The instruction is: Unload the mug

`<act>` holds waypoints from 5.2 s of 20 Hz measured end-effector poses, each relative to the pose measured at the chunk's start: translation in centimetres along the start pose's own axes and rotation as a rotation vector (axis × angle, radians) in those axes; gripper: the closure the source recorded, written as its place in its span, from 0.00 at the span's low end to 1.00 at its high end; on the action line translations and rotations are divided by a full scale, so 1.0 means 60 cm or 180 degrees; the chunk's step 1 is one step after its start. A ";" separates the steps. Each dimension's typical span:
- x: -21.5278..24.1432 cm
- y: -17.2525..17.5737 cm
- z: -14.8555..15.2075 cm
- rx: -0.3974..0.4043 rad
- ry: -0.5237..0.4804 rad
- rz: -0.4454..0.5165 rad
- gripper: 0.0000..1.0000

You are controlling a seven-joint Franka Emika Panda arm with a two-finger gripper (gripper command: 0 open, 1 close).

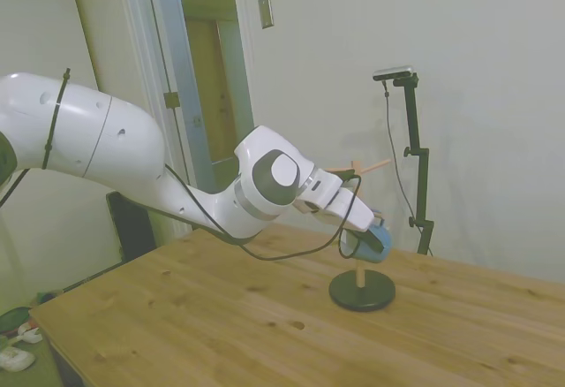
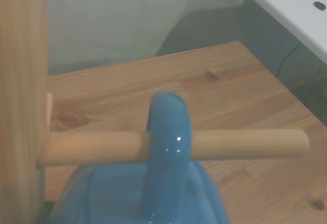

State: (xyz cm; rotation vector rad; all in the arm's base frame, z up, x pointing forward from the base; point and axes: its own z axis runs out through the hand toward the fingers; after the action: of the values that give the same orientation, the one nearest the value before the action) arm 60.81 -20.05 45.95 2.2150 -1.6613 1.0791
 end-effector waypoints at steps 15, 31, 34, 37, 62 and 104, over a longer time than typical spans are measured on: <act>0.010 0.035 -0.054 0.0234 -0.0068 0.0148 1.00; 0.045 0.122 -0.047 0.0320 -0.0184 0.0243 1.00; 0.045 0.147 -0.047 0.0325 -0.0207 0.0262 1.00; 0.045 0.169 -0.046 0.0337 -0.0248 0.0271 1.00; -0.255 0.257 -0.141 0.0189 -0.1282 -0.1066 1.00; -0.274 0.168 -0.065 -0.0746 -0.2064 -0.1519 0.00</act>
State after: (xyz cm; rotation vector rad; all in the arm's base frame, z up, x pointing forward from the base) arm 48.20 -9.09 35.59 2.7421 -1.2171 0.0412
